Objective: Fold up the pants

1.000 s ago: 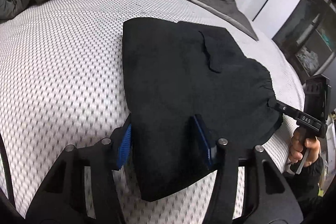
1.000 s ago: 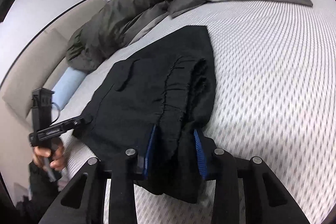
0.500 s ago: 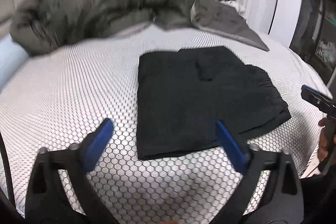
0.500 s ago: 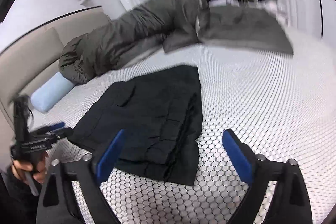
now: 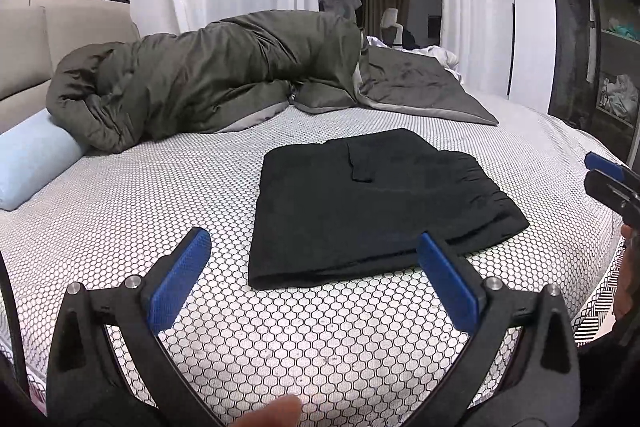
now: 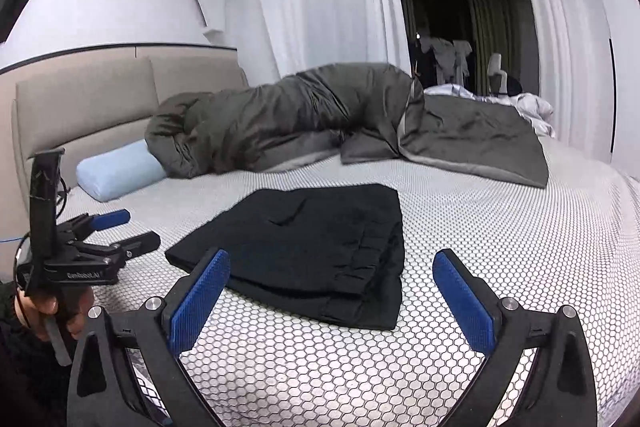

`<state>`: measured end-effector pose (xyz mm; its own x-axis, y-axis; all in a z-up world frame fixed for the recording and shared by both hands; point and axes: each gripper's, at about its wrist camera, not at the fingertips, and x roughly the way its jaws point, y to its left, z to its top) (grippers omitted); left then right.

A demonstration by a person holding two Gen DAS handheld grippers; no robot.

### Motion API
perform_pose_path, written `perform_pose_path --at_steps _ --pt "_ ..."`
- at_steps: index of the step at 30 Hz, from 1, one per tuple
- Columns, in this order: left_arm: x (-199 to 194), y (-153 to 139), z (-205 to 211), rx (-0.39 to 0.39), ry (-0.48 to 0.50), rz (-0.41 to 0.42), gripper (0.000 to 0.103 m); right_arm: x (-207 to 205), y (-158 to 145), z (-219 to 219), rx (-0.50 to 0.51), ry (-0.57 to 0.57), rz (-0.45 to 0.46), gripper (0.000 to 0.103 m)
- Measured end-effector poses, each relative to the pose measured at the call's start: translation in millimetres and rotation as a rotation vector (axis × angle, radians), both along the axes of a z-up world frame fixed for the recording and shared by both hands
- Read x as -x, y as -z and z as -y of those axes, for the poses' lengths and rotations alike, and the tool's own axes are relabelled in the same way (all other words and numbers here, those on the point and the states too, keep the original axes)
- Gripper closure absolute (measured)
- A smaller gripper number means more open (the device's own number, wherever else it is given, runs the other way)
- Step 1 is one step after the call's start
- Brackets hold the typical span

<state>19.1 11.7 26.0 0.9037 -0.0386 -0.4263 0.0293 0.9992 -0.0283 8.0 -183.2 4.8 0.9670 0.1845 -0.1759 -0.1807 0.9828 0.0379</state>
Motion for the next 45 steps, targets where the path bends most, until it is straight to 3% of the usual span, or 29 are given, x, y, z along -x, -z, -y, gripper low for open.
perform_pose_path --at_steps 10,45 --pt "-2 -4 -2 0.034 0.015 0.017 0.001 9 1 4 0.001 0.006 0.023 0.000" --pt "-5 2 -1 -0.003 0.032 0.012 0.001 6 7 -21 0.040 -0.028 -0.002 0.000"
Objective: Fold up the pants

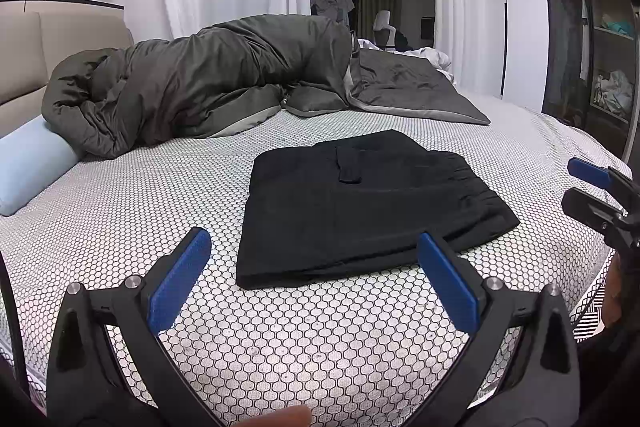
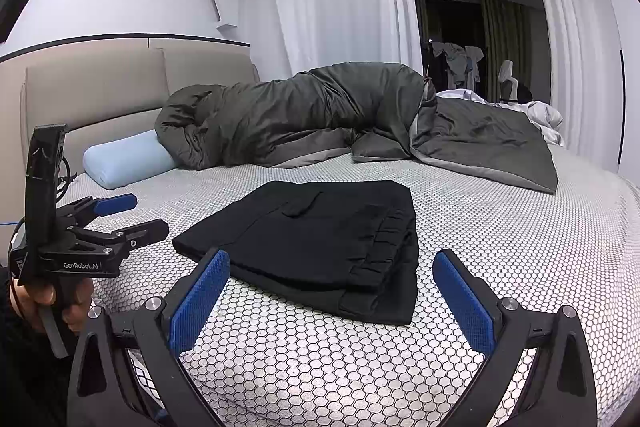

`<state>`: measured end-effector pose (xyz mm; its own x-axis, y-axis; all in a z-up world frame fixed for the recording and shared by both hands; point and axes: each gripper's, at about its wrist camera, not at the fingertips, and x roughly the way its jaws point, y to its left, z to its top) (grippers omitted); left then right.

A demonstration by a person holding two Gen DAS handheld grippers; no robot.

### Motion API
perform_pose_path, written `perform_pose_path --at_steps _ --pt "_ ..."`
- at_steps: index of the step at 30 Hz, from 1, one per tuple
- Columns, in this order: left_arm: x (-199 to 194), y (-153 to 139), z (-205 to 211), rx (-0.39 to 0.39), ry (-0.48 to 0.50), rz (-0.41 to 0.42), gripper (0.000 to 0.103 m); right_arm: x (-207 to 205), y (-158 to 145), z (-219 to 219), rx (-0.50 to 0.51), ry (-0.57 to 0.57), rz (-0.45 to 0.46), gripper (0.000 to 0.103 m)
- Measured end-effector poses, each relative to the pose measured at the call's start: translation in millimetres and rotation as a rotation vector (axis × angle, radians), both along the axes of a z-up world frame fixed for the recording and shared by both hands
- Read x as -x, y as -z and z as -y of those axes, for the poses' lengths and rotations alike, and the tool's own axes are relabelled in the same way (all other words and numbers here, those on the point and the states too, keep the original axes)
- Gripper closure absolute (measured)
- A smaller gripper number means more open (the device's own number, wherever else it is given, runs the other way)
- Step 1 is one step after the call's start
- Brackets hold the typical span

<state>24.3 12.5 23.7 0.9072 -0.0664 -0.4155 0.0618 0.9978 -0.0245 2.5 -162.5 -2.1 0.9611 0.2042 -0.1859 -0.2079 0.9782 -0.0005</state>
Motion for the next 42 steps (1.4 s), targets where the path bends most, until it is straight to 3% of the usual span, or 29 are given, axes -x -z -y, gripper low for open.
perform_pose_path --at_steps 42 --pt "-1 0 -20 -0.008 0.020 0.006 0.001 0 1 10 0.010 -0.012 -0.001 0.000"
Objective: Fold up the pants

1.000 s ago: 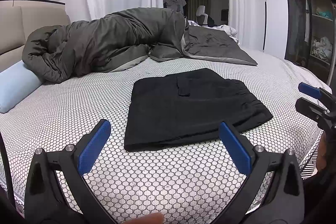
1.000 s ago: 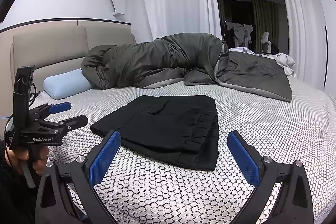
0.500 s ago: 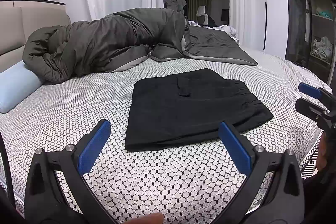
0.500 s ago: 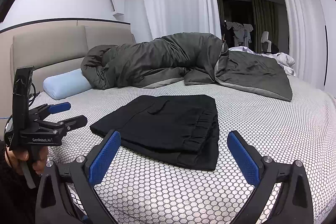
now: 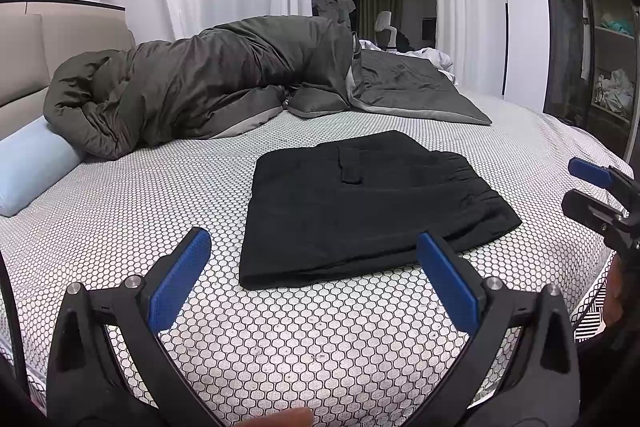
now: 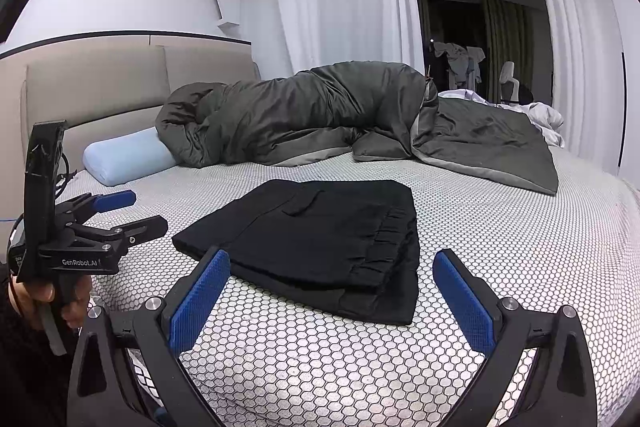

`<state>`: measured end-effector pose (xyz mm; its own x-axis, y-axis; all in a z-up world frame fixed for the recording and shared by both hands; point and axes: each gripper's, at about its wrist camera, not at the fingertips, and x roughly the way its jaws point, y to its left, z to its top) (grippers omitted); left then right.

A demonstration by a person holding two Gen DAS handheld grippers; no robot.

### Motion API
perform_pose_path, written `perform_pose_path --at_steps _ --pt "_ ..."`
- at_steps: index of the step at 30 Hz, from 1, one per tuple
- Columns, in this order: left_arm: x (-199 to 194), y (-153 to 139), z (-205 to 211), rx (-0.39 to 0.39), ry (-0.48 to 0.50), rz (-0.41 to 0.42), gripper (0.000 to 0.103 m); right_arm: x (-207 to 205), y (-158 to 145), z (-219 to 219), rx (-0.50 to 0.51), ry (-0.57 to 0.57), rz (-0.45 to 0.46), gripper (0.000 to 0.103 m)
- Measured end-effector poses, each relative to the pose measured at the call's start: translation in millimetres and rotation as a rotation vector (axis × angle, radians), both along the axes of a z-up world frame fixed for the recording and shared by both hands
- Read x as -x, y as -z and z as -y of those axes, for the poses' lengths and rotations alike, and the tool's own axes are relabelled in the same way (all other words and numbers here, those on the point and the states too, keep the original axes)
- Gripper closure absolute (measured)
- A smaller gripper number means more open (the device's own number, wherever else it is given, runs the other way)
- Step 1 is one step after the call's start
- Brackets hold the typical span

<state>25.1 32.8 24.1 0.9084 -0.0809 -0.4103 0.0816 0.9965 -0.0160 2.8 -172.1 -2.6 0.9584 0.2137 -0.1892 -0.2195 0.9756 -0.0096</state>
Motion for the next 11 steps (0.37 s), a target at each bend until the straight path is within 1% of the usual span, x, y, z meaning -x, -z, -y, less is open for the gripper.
perform_pose_path --at_steps 11 --pt "0.8 0.5 -6.9 -0.010 0.014 0.006 0.001 -1.1 0.4 0.8 0.004 -0.001 -0.003 0.000"
